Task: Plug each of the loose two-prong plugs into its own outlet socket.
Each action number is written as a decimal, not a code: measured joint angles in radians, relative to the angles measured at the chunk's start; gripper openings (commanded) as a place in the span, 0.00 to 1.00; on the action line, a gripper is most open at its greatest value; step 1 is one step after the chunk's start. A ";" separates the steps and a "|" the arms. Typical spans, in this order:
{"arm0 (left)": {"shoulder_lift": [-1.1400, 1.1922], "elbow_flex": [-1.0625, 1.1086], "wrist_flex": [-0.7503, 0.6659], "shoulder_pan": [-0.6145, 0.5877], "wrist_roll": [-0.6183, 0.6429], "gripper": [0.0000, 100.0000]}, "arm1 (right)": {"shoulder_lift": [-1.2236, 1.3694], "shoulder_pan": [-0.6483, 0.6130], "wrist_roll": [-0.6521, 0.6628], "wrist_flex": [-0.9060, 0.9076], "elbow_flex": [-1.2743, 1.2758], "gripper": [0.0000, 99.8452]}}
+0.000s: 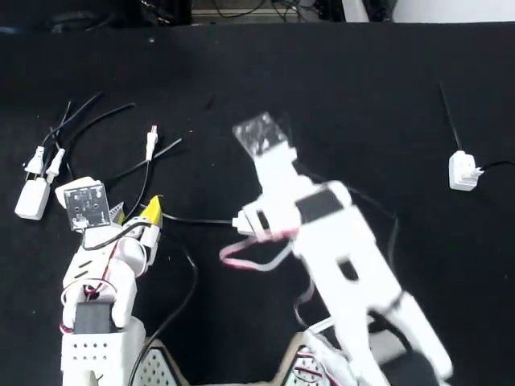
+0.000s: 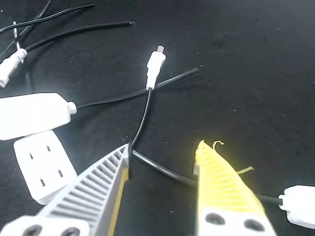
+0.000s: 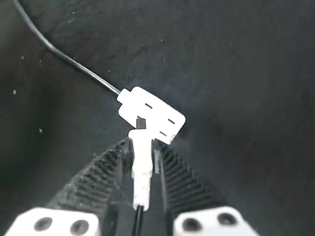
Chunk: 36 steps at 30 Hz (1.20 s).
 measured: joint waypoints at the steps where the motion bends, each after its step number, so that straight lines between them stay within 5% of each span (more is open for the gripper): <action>1: 0.000 0.000 0.000 -0.005 0.000 0.22 | 0.057 0.000 -0.032 0.034 -0.057 0.01; 16: 0.000 0.006 0.000 -0.002 0.000 0.22 | 0.746 -0.002 -0.249 0.545 -0.783 0.01; 36: 0.000 0.006 0.000 -0.002 0.000 0.22 | 0.807 0.127 -0.290 0.459 -0.750 0.01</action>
